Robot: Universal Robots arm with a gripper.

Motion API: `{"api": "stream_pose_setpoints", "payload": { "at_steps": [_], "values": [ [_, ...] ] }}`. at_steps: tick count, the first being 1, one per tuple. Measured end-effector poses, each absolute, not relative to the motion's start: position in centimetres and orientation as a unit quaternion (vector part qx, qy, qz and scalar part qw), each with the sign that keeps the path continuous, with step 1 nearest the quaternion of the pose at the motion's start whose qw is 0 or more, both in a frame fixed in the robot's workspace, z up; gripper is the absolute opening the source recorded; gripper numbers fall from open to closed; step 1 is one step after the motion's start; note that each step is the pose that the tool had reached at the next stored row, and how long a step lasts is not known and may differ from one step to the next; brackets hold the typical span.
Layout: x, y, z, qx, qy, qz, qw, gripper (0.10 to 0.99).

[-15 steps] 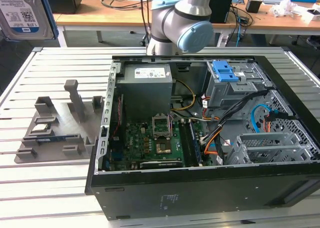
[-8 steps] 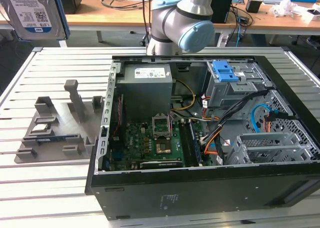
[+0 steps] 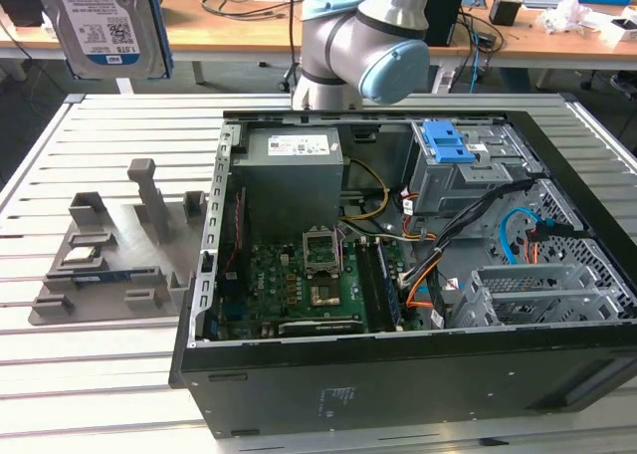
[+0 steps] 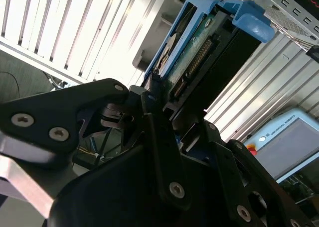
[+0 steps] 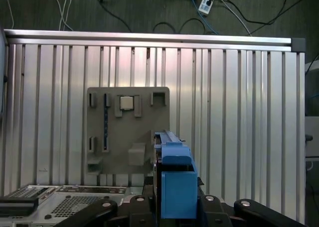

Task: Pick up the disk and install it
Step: 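Pick up the disk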

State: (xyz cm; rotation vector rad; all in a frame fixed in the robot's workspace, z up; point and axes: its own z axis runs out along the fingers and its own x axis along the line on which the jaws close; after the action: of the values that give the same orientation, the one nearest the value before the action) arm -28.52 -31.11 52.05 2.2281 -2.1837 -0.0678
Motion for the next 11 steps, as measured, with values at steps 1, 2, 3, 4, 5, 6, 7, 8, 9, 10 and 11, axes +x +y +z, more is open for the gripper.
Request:
{"api": "stream_pose_setpoints", "payload": {
  "at_steps": [1, 2, 3, 4, 5, 6, 7, 8, 9, 10, 11],
  "values": [
    [-28.3, -31.1, 52.1, 0.714, -0.700, -0.022, 0.011, 0.369],
    [-28.0, -31.1, 52.1, 0.714, -0.700, -0.022, 0.011, 0.369],
    [-27.7, -31.1, 52.1, 0.714, -0.700, -0.022, 0.011, 0.369],
    [-27.3, -31.1, 52.1, 0.714, -0.700, -0.022, 0.011, 0.369],
    [-27.0, -31.1, 52.1, 0.714, -0.700, -0.022, 0.011, 0.369],
    [-26.7, -31.1, 52.1, 0.714, -0.700, -0.022, 0.011, 0.369],
    [-26.4, -31.1, 52.0, 0.714, -0.700, -0.022, 0.010, 0.369],
    [-26.1, -31.1, 52.1, 0.714, -0.700, -0.022, 0.011, 0.369],
    [-25.8, -31.1, 52.1, 0.714, -0.700, -0.022, 0.011, 0.369],
    [-25.3, -31.1, 52.1, 0.714, -0.700, -0.022, 0.011, 0.369],
    [-25.0, -31.1, 52.1, 0.714, -0.700, -0.022, 0.011, 0.369]
  ]
}}
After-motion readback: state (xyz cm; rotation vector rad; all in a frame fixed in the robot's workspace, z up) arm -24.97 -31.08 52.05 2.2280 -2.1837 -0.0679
